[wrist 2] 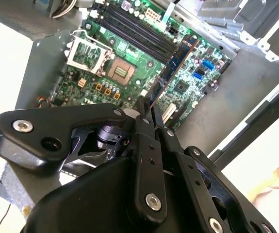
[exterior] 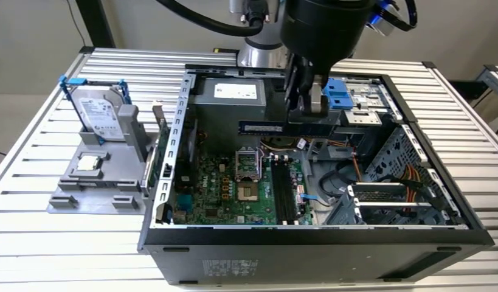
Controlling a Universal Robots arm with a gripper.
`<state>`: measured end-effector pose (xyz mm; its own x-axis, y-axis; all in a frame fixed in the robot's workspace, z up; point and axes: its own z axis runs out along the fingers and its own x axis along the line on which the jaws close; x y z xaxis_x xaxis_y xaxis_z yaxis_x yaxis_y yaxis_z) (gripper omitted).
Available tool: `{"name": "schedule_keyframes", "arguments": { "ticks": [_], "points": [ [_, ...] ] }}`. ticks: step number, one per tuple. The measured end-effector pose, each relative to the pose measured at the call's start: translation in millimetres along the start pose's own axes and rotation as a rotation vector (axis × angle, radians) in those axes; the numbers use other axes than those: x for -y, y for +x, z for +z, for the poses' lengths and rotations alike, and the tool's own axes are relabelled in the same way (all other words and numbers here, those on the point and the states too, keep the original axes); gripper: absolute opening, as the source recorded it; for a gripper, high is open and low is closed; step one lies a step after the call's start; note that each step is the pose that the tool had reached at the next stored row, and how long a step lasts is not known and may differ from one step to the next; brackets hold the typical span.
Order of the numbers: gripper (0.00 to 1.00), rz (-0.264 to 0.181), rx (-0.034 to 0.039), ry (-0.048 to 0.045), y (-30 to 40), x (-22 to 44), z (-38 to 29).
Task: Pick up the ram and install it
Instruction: 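Pick up the ram and move it above insertion slot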
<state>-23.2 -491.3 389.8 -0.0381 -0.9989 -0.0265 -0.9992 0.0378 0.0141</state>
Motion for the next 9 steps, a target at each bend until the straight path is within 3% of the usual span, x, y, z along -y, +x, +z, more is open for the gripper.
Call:
{"name": "schedule_keyframes", "arguments": {
  "ticks": [9],
  "points": [
    [0.0, 0.0, -0.0001, -0.0001, -0.6, 16.6, -0.3]
  ]
}}
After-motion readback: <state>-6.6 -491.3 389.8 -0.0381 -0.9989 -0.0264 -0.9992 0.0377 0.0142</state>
